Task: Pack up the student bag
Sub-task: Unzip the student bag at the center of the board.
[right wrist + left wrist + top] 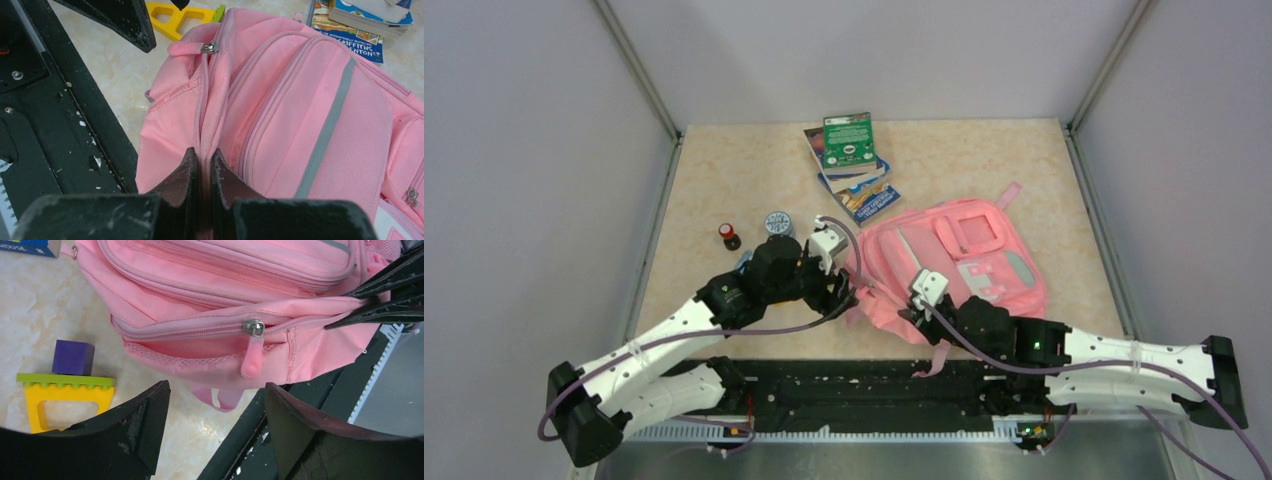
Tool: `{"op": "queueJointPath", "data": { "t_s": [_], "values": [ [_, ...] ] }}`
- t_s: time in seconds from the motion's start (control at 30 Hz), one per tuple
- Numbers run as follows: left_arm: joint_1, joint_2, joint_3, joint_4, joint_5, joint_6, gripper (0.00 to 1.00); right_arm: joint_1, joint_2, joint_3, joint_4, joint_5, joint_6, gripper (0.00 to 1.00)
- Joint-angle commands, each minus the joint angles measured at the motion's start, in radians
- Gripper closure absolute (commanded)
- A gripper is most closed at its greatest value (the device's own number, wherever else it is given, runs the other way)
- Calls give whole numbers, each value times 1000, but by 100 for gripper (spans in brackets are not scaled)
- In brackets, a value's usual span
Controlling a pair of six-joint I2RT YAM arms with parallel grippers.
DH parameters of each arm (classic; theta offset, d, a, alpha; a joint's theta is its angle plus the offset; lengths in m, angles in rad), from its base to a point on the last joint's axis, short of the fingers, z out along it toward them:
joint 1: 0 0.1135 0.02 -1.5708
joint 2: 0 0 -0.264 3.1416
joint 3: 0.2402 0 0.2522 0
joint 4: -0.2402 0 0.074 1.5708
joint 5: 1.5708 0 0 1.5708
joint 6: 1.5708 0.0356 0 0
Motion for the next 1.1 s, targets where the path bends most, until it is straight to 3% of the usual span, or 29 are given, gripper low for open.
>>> {"op": "queueJointPath", "data": {
  "t_s": [0.0,0.4,0.67,0.8,0.93,1.07],
  "values": [
    [-38,22,53,59,-75,34,26,7,-17,79,100,-22,17,100],
    [-68,122,70,171,-62,-16,29,7,4,73,113,-39,22,100],
    [-96,163,76,136,-80,-11,31,7,4,62,119,-25,20,100],
    [-101,157,74,116,-117,-5,51,7,4,61,122,-21,17,100],
    [-103,155,83,90,-130,6,64,8,4,60,126,-17,15,100],
    [-103,154,100,59,-133,16,86,8,6,58,127,-9,13,100]
  ]
}}
